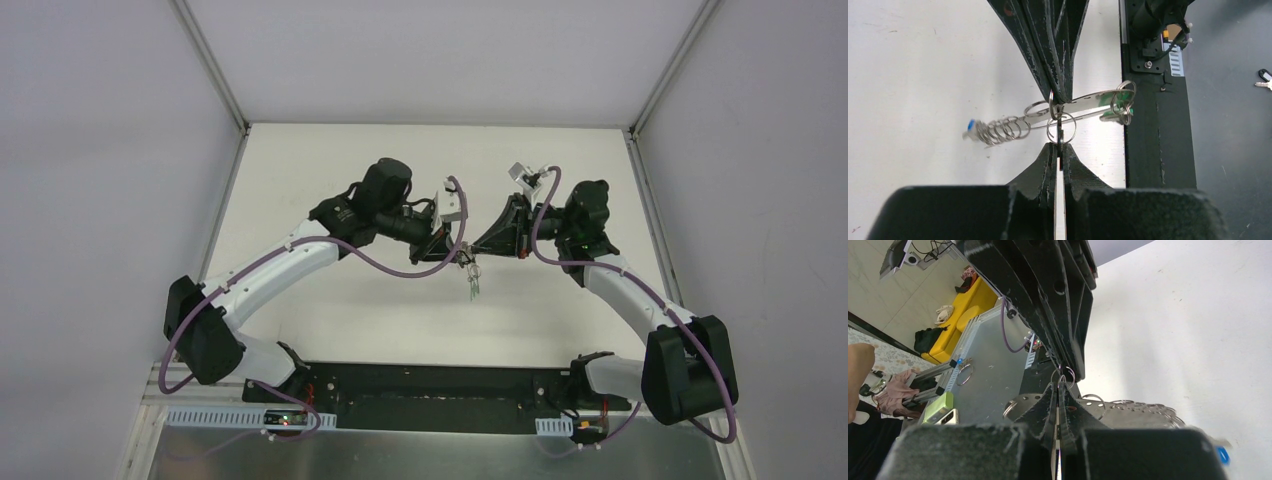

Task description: Put the keys on the keyring

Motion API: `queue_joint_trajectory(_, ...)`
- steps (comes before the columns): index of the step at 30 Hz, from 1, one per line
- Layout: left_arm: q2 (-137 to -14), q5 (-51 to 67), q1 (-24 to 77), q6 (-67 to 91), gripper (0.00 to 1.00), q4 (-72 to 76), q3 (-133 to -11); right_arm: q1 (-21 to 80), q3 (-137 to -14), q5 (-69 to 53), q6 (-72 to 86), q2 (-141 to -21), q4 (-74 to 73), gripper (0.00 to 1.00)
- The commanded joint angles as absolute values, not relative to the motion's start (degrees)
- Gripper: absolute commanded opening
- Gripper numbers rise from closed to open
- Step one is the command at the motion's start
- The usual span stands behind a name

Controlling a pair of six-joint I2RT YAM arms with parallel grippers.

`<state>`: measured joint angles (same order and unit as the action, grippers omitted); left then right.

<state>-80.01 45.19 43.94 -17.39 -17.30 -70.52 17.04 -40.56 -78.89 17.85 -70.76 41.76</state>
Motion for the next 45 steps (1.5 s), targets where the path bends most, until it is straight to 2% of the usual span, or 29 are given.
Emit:
queue_joint_trajectory(1,-78.3,44.1,44.5,-18.3,0.00,-20.2,-74.9,16.8,-41.6,-80.0,15.3,-68.9,41.4,0.00)
queue_joint_trajectory(13,-79.5,43.0,45.1,-18.7,0.00,-21.9,-76.7,17.1,-41.7,-80.2,14.7,-68.6,40.4,0.00)
queue_joint_trajectory(21,-79.7,40.2,45.0,-20.4,0.00,-26.0,-78.7,17.1,-42.9,-80.1,8.9,-68.2,33.3,0.00)
queue_joint_trajectory(29,-79.0,37.7,45.1,-24.1,0.00,-30.2,-78.5,17.1,-47.4,-74.7,-8.3,-68.2,12.5,0.00)
queue_joint_trajectory(45,-79.5,37.7,45.0,-23.4,0.00,-28.7,-76.8,17.4,-47.7,-74.3,-8.1,-67.9,11.3,0.00)
